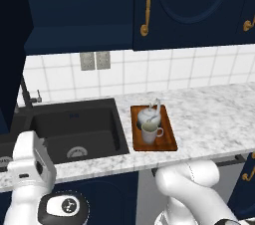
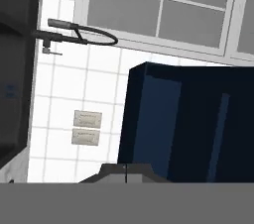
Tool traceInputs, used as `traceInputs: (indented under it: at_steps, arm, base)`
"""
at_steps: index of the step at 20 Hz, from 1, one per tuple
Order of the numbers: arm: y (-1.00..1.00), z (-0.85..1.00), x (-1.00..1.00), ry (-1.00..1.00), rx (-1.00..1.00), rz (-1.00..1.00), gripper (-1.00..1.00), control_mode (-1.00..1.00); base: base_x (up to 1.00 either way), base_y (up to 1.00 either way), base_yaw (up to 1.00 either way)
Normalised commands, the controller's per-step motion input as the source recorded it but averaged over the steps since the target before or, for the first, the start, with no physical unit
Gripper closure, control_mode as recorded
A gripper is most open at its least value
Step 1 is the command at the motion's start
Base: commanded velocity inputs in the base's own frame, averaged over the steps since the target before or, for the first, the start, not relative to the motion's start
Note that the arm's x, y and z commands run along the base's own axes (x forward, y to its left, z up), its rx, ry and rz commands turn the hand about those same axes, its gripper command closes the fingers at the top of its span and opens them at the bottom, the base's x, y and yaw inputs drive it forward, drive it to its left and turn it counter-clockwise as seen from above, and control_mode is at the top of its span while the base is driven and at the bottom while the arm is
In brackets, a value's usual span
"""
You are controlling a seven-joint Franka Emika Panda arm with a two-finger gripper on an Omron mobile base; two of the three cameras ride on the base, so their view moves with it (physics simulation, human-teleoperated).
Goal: Pick the kettle from the counter and place it on the tray. Then pick the mug from the cabinet and place it on the tray. Then close the cabinet doors.
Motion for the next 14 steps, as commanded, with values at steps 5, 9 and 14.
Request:
traceInputs:
  at_steps: [5,9,14]
  arm:
    - [0.66,-0.33,0.23,-0.30,-0.34,-0.08,1.00,-1.00]
    - [0.65,0.09,0.27,-0.27,-0.22,-0.12,1.00,-1.00]
    - [0.96,0.14,0.15,-0.16,-0.11,-0.09,1.00,-1.00]
  base:
    - [0.00,0.00,0.00]
    - [0.00,0.00,0.00]
    - [0.00,0.00,0.00]
